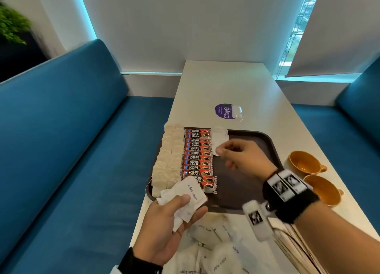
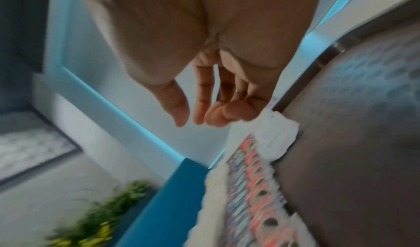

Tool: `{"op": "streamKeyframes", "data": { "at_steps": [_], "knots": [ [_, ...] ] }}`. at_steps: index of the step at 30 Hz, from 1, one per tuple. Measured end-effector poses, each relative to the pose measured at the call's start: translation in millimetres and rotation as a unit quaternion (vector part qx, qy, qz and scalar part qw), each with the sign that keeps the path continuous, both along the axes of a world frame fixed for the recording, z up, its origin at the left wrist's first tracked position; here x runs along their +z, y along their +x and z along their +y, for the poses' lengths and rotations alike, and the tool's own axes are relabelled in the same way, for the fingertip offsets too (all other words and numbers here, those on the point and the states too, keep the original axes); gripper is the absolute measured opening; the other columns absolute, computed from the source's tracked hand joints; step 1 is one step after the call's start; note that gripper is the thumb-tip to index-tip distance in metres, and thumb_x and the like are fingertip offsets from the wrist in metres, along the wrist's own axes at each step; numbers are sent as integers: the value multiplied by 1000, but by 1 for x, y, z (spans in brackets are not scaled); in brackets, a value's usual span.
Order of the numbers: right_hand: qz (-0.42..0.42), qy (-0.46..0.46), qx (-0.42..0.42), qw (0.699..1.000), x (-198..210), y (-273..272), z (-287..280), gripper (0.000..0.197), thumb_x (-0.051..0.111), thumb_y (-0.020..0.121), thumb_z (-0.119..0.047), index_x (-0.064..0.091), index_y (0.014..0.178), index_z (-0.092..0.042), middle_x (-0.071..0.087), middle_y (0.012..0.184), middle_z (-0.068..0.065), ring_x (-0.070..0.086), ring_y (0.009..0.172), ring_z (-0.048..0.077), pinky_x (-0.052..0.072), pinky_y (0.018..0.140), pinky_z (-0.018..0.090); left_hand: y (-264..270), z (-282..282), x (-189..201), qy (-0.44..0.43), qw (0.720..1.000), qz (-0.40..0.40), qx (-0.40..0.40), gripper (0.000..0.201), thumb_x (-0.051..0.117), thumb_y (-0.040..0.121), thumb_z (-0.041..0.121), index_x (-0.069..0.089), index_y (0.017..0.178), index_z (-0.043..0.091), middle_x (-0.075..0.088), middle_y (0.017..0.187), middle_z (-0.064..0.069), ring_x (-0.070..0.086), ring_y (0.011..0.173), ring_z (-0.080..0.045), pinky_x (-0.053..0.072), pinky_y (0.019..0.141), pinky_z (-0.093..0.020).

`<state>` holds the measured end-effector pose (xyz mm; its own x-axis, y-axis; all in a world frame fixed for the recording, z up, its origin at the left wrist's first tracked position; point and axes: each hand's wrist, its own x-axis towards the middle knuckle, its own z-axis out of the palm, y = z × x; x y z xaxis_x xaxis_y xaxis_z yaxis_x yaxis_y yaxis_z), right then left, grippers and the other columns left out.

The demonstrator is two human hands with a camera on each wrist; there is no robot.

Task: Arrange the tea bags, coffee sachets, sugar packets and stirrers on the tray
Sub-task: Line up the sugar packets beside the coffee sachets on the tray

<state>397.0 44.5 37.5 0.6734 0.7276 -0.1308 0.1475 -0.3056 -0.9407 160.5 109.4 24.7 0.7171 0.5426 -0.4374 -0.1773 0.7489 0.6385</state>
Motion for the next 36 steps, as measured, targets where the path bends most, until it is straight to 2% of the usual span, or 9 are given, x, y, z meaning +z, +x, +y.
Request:
{"op": "streamKeyframes", "data": {
  "at_steps": [3, 6, 11, 14, 17, 21, 23, 30, 36],
  "knots": [
    [133, 61, 47, 988, 12, -55, -34, 34, 84, 77, -26, 74, 102, -5, 69, 84, 8, 59, 66, 19, 50, 54, 26, -1, -7, 7, 15, 1000, -17, -9, 34, 63, 89, -1, 64, 122, 9, 73, 117, -19, 70, 109, -38, 60, 85, -51],
    [157, 55, 58, 984, 10, -88, -56, 38, 90, 72, -26, 75, 103, -8, 73, 89, 14, 67, 73, 22, 53, 58, 30, 1, -15, 13, 21, 999, -20, -17, 32, 65, 90, 0, 67, 120, 10, 73, 117, -20, 70, 110, -37, 62, 83, -47],
    [189, 122, -26, 974, 2, -99, -62, 22, 82, 78, -11, 76, 97, -2, 76, 95, 23, 72, 76, 30, 58, 70, 38, 5, -22, 13, 33, 999, -6, -14, 32, 69, 85, 1, 69, 117, 4, 74, 110, -20, 74, 93, -31, 63, 78, -44],
    [208, 152, -92, 962, -2, -67, -48, 24, 81, 74, -6, 74, 96, 0, 76, 96, 24, 69, 74, 26, 58, 64, 29, 6, -16, 8, -22, 1000, -7, 11, 31, 57, 91, -6, 67, 120, -1, 73, 105, -26, 74, 89, -37, 64, 71, -44],
    [159, 112, -141, 971, -17, -12, -23, 9, 74, 85, 2, 72, 94, 0, 75, 96, 23, 65, 69, 23, 57, 58, 23, 3, -8, 2, -46, 999, -11, 12, 41, 40, 92, -10, 62, 126, -2, 72, 110, -28, 72, 97, -46, 64, 74, -48],
    [92, -10, -156, 983, -47, 54, 6, 15, 78, 86, -4, 74, 100, 1, 76, 94, 23, 65, 73, 25, 59, 68, 30, 2, -2, -3, 0, 1000, 10, -9, 38, 41, 96, -10, 59, 128, 2, 74, 112, -24, 72, 100, -45, 63, 78, -50],
    [65, -69, -147, 985, -57, 73, 15, 17, 81, 85, -10, 76, 99, -2, 76, 84, 15, 65, 64, 16, 57, 62, 25, 3, 0, -6, 12, 1000, 24, -9, 35, 47, 97, -10, 59, 127, 4, 74, 112, -24, 71, 102, -45, 62, 79, -52],
    [0, -205, -118, 972, -65, 85, 41, 20, 89, 77, -17, 74, 88, -11, 75, 76, 8, 59, 53, 12, 52, 49, 23, 6, 2, -16, 26, 997, 66, 13, 29, 64, 88, -9, 67, 110, 10, 77, 102, -17, 72, 100, -40, 63, 73, -52],
    [-66, -170, -143, 973, -41, 63, 29, 18, 83, 83, -30, 69, 89, -20, 72, 82, 0, 65, 66, 12, 50, 58, 25, 3, 0, -10, 44, 997, 59, 11, 25, 67, 88, -3, 69, 110, 10, 77, 103, -17, 75, 93, -32, 63, 67, -44]
  ]
}}
